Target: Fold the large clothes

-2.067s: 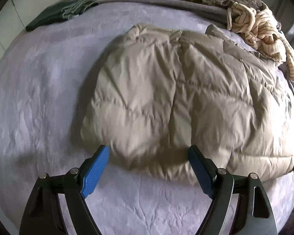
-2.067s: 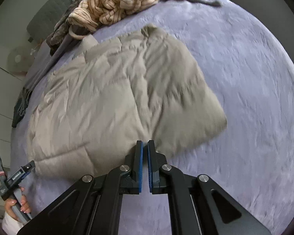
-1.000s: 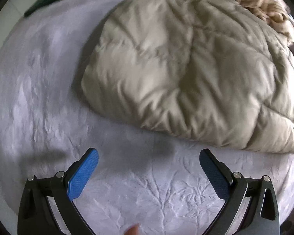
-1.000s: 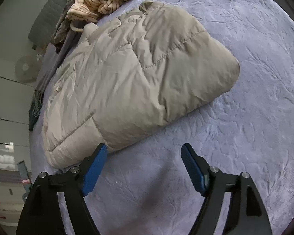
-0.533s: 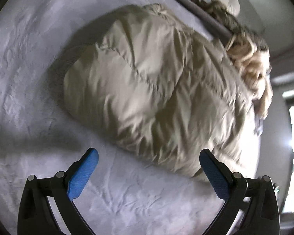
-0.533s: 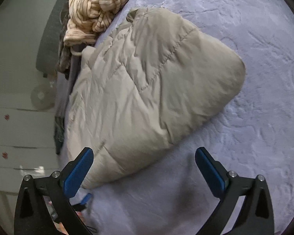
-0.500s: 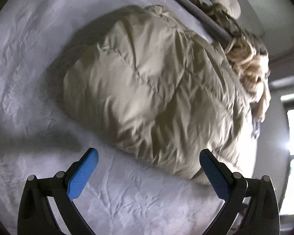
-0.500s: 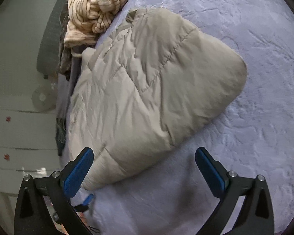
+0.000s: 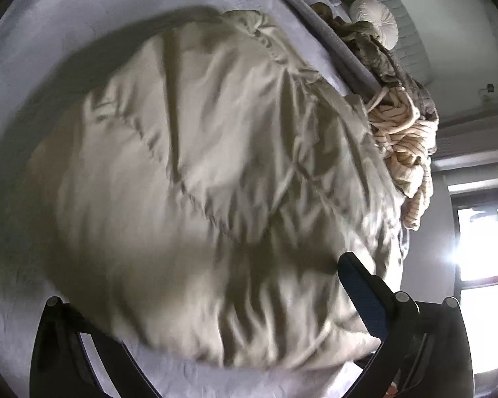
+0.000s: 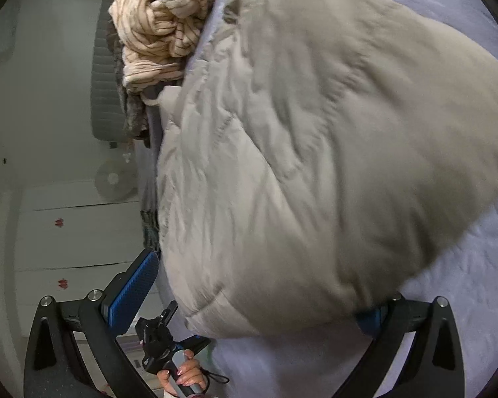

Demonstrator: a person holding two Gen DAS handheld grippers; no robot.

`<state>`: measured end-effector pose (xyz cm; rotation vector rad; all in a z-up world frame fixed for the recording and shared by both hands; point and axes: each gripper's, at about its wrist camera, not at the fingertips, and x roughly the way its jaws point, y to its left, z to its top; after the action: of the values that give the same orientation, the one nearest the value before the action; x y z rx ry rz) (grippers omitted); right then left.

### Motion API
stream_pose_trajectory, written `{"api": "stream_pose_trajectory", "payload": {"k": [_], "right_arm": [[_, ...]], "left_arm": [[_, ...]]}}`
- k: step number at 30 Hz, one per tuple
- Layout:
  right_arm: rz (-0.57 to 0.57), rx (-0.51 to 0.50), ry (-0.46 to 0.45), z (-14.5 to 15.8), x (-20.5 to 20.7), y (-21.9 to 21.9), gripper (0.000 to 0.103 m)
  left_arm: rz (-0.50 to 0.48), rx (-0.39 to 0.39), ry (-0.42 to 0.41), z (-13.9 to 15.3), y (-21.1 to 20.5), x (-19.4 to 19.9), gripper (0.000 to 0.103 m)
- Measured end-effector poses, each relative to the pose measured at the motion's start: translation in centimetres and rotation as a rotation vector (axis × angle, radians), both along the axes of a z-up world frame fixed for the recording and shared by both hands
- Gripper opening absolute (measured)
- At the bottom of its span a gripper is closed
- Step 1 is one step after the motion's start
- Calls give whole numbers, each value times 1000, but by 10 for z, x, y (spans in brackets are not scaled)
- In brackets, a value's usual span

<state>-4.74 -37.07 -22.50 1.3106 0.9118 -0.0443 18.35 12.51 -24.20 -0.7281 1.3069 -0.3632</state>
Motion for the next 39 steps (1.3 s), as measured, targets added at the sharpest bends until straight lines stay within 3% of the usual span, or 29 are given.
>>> {"api": "stream_pose_trajectory", "payload": {"k": [3,7,9,10,11,12,15,19,25,31,39], "right_arm": [[-1,15,-8,-9,7,0,103],[2,30,6,-24,17,4,103],[-13,32,16,-26,19,4,102],[-30,40,24,-26,19,3,102],[-51,54,29,-26,17,2,94],[-68,66,39,-28,15,0,77],[-94,89,73,-33,8,-4,42],[-83,22,50,-15,5,2,25],[-58,-45,5,7,-11,18,22],[-47,-83,27,20,-45,41,21],[-8,-69,89,25,-102,64,21]], "left_arm": [[30,-16,38,-20,-5,10,103],[41,-14,28,-18,-4,12,99],[33,3,1,-11,-5,13,69],[32,6,-10,-7,-5,14,61],[34,9,-25,-4,-4,13,47],[35,24,-46,1,-4,12,39],[-2,105,-126,20,-11,8,26],[-110,236,-256,48,-22,-4,21],[-188,244,-331,76,-14,-15,21],[-270,240,-328,84,6,-44,21],[-274,239,-250,81,51,-122,21]]}}
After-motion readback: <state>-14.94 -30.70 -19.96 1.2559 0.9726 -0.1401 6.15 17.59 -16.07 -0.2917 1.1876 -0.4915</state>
